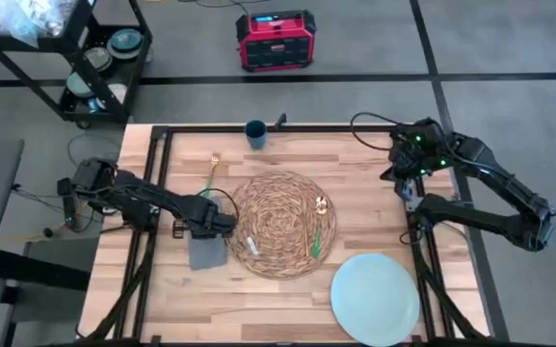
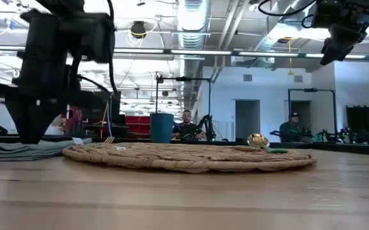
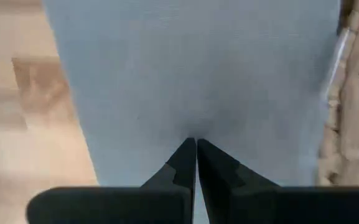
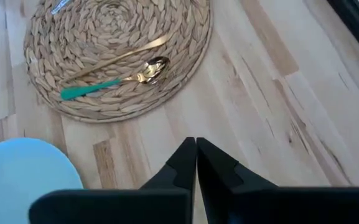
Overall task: Set table place
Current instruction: Move the gray table napkin to the left of the brown tablemat, then put the green fork on the gray table napkin
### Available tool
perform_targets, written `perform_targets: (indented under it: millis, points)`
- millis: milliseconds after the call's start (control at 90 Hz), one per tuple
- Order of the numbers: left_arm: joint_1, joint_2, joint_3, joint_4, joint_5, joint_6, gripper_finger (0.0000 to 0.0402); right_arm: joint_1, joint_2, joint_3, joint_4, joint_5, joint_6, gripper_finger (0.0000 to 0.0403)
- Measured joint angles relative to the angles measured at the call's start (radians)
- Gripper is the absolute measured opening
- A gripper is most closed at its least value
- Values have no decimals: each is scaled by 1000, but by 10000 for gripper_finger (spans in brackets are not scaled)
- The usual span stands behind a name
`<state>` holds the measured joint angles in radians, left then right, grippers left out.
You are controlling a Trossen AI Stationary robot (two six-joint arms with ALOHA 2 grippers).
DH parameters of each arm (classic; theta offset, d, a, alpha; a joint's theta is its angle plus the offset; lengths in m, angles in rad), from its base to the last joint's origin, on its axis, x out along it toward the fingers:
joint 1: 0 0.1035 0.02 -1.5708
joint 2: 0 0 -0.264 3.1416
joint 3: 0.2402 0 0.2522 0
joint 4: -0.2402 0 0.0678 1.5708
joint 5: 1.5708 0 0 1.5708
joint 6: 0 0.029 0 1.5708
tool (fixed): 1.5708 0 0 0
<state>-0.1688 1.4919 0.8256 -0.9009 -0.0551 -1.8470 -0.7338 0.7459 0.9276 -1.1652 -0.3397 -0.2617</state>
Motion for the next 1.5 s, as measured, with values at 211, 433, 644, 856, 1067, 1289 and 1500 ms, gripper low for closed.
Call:
perform_targets:
  millis: [211, 433, 644, 856, 1067, 1289, 1500]
  points:
    - [49, -120, 114, -212, -226, -117, 0, 0, 25, 0, 53, 2, 10, 38]
    - [317, -173, 126, -293, -494, -29, 0, -1, 102, 0, 126, 2, 112, 74]
    - [582, -153, 128, 127, -352, 685, 34, 1, 175, 0, 125, 0, 128, 120]
    - [707, -114, 127, 70, -223, 811, 110, 1, 212, 0, 93, -3, 131, 172]
    - [729, -77, 127, 58, -248, 758, 147, 1, 225, 0, 79, -3, 131, 207]
    - [706, -64, 127, 71, -200, 686, 142, 1, 224, 0, 79, -4, 131, 212]
    - [701, -64, 127, 72, -219, 623, 142, 1, 224, 0, 74, -4, 131, 212]
